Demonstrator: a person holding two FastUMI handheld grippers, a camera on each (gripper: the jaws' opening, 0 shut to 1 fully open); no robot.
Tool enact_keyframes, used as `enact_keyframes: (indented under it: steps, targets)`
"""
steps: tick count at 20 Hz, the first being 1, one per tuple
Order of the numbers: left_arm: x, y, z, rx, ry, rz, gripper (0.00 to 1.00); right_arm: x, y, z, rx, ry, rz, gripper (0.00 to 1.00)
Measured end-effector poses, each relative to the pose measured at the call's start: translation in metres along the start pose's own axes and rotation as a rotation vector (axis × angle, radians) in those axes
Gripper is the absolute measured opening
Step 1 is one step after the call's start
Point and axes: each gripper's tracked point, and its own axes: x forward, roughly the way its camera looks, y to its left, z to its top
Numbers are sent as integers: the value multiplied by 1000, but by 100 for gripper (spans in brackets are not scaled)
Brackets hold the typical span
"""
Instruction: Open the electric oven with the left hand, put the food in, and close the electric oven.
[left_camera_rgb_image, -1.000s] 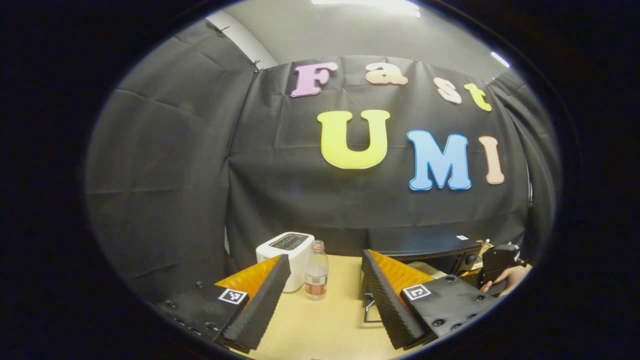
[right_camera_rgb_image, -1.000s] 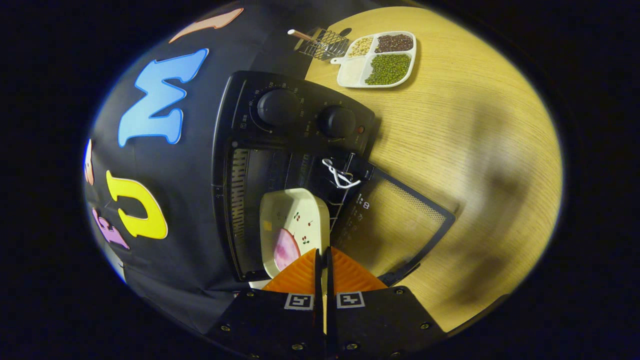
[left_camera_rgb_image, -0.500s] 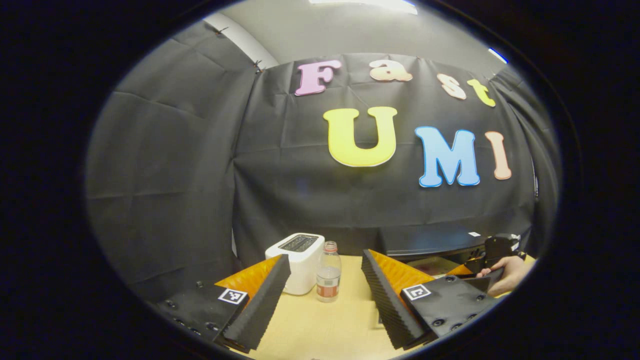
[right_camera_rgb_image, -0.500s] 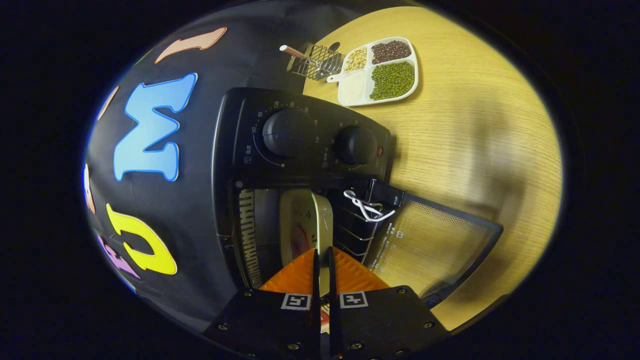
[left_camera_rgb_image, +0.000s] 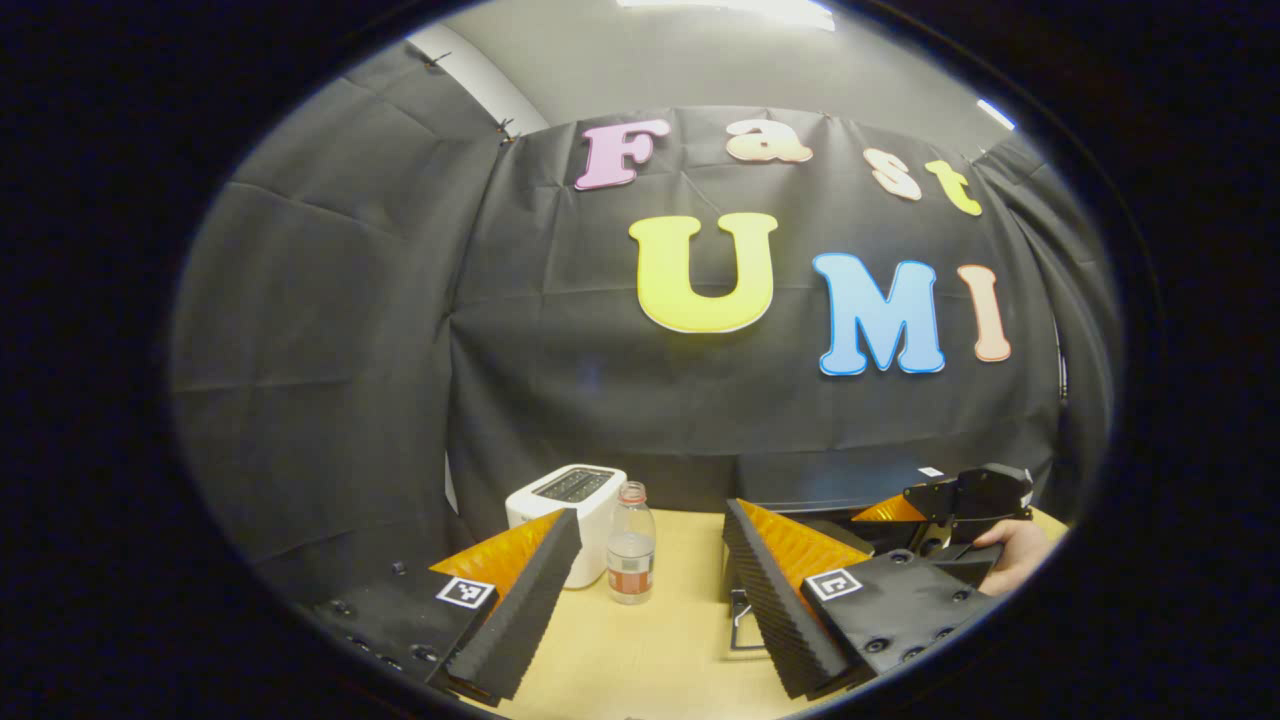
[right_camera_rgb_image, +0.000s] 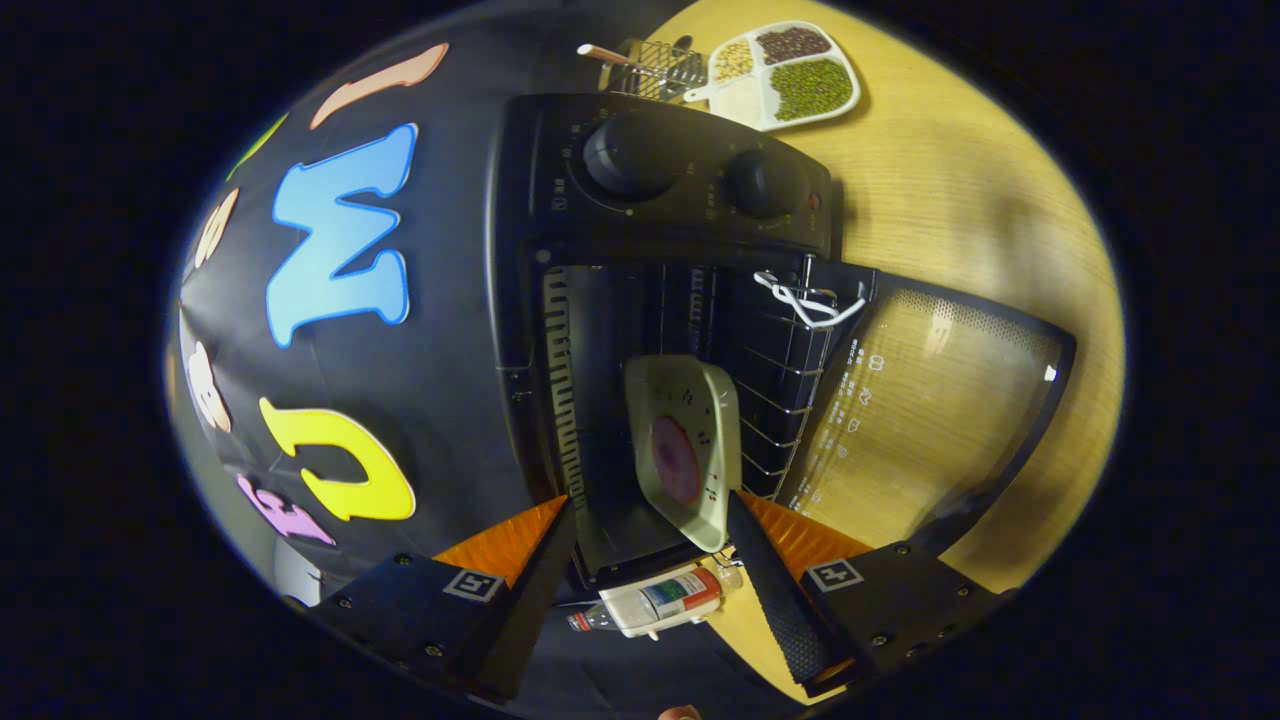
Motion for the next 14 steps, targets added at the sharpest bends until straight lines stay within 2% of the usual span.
enact_keyframes:
  steps: [6, 7, 8, 13, 14]
  targets:
    - [-18, -37, -12, -1, 16, -57, 97, -50, 7, 13, -142, 24, 28, 96]
    - [-20, -44, -18, -6, 27, -67, 100, -59, 6, 17, -176, 19, 27, 96]
    - [-24, -50, -24, -10, 37, -74, 97, -69, 5, 20, -212, 14, 24, 96]
    - [-39, -78, -52, -8, 87, -115, 97, -122, 4, 28, -384, 26, 62, 96]
    - [-42, -83, -59, -7, 104, -128, 100, -131, 1, 32, -421, 16, 55, 96]
